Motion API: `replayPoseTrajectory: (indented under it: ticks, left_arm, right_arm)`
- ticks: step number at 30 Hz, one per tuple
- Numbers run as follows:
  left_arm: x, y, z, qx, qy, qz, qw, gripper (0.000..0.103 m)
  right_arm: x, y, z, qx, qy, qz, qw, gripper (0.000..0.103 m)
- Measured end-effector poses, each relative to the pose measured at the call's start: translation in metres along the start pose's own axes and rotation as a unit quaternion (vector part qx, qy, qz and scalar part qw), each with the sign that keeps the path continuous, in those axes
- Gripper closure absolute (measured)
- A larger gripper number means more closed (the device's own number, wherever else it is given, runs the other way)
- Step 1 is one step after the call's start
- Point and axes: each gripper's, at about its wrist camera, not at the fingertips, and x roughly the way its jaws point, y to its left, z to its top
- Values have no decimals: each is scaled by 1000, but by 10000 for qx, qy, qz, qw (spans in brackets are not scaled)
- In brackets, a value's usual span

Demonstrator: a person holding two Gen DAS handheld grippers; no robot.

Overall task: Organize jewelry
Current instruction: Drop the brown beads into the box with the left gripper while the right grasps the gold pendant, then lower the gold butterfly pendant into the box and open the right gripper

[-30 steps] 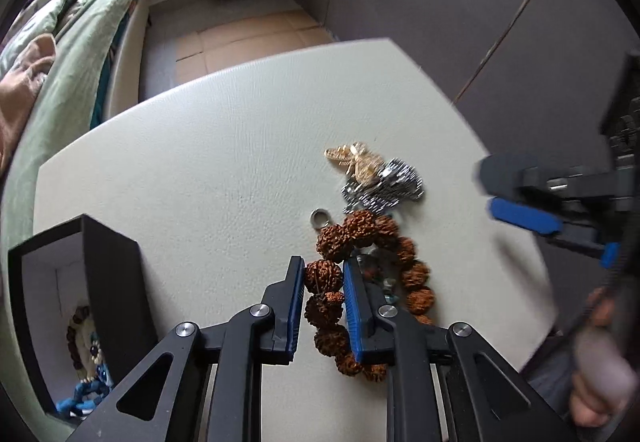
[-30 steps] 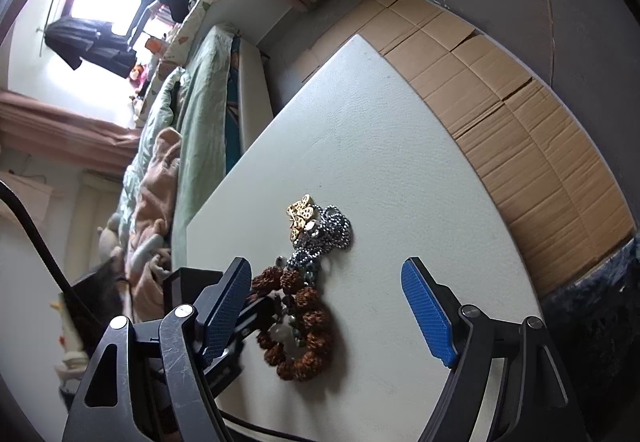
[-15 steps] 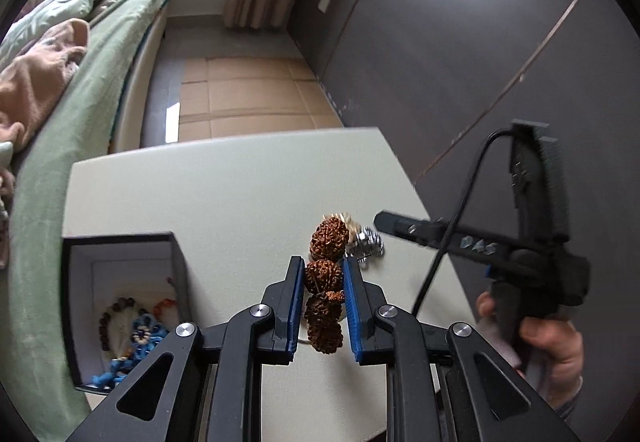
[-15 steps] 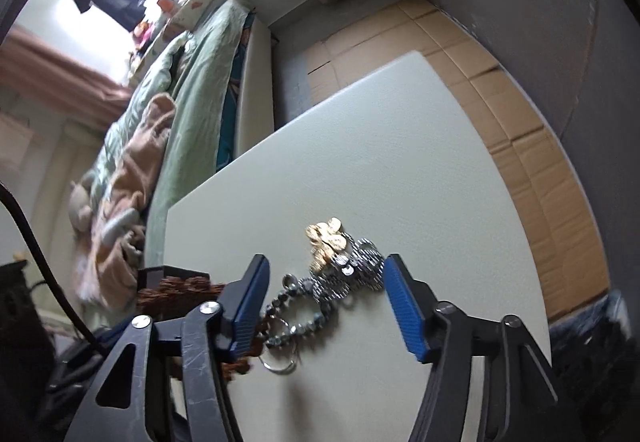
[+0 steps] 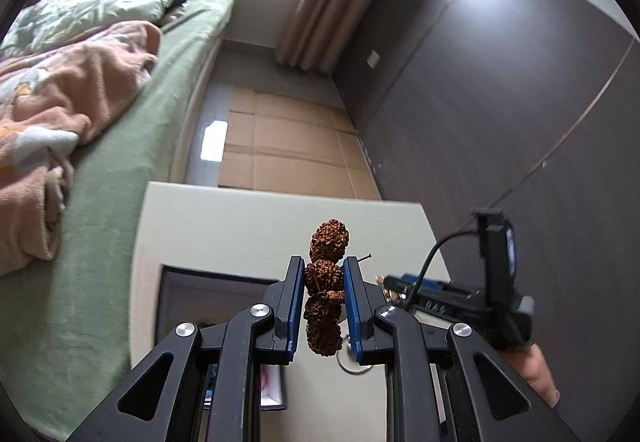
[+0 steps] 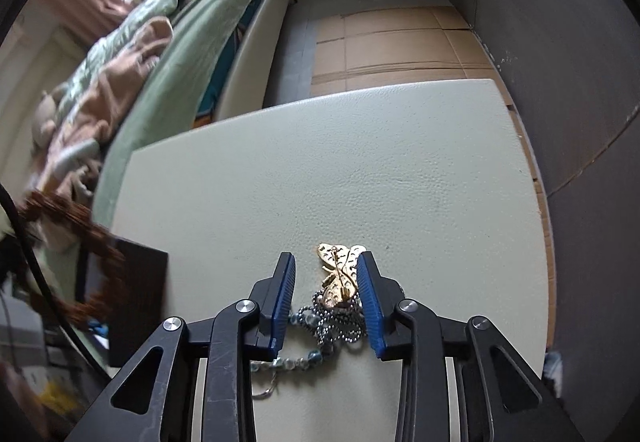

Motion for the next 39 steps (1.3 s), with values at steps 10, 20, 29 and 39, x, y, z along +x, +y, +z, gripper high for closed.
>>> replayPoseTrajectory:
  ticks: [10, 20, 29, 39]
  left_arm:
    - [-24, 36, -2, -360, -244, 164, 9989, 83]
    - [-26, 58, -21, -628, -121, 125, 9979, 83]
    - [-24, 68, -30, -821, 90, -62, 9966, 77]
    - [-57, 95, -45, -1100, -275, 192, 9934, 32]
  right_arm:
    - [14, 15, 2, -483, 131, -689, 9964, 76]
    - [-14, 7, 1, 12, -58, -87, 9999, 90]
    - [-53, 46, -8, -73, -544, 569, 9969, 90]
    - [-63, 124, -13, -601, -590, 1409, 9864, 90]
